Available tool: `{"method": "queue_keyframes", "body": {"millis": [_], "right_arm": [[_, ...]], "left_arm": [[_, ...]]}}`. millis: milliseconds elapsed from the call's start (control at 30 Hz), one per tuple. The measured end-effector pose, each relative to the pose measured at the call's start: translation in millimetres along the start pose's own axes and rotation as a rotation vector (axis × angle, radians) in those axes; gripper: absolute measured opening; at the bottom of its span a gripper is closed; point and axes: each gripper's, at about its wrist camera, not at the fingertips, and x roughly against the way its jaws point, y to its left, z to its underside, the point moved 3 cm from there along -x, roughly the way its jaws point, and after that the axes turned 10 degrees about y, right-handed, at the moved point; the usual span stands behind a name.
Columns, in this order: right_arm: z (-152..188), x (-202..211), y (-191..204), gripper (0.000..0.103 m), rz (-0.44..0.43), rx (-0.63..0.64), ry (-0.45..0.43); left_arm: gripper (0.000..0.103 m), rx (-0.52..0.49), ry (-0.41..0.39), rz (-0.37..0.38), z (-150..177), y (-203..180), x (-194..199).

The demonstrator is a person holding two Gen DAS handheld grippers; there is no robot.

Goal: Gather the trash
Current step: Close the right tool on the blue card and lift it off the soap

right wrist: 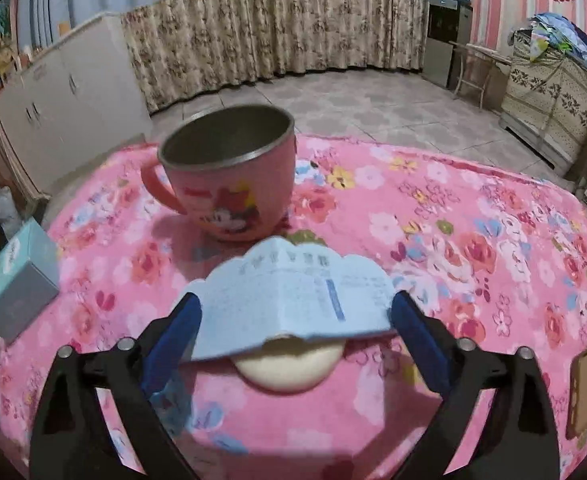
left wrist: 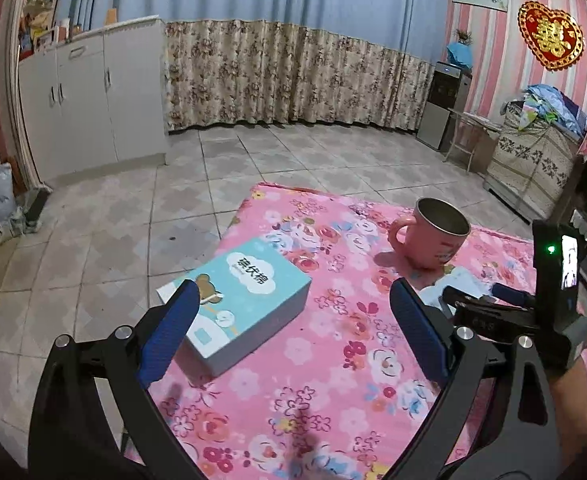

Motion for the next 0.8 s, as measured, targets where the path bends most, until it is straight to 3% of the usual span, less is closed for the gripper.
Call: {"method": "queue_keyframes", "body": {"millis": [100,167,200,233,267,300,333,367,400,433,600,667,800], "right_arm": [[1,7,5,0.061,0.0,0.046,-0.01],[-2,12,4,0.031,-0.02,0.044,-0.02],[-5,16,2,0.023,-0.039,0.041,-0.008],[-7,20,-2,0.009,-0.075,0.035,-0.001],[-8,24,-5,0.006,-0.115,0.031,-0.004],[-9,33,-9,0.007,-0.133,0.039,-0.022],[-9,40,-13,0.017,-0.123,0.06,-0.04],[-6,50,-16,0.06,-0.104,0.083,-0.072],[-2,60,-19,0.081,-0.099,0.094,-0.122],[0,64,-20,0.088,-0.096,0.113,-0.135],[15,56,-23,0.082,0.029,0.214,-0.104],[18,53,-29,0.072,0.038,0.218,-0.085],[20,43,-36,0.065,0.042,0.219,-0.056]], "left_arm": [[0.093,-0.008,0.001,0.008,1,-6,0],[0.093,-0.024,0.003,0.011,1,-13,0],[0.093,-0.031,0.003,0.012,1,-16,0],[0.093,-0.05,0.003,0.012,2,-21,0],[0.093,-0.058,0.001,0.003,3,-22,1],[0.093,-0.064,0.0,-0.004,3,-24,1],[0.093,-0.064,0.0,-0.003,3,-25,1],[0.093,-0.058,-0.001,-0.001,3,-24,2],[0.093,-0.052,-0.001,0.004,2,-24,2],[0.093,-0.047,-0.001,0.008,2,-23,2],[0.093,-0.039,-0.002,0.003,2,-22,3],[0.093,-0.04,-0.002,0.001,1,-23,3],[0.093,-0.041,-0.001,0.001,1,-24,2]]}}
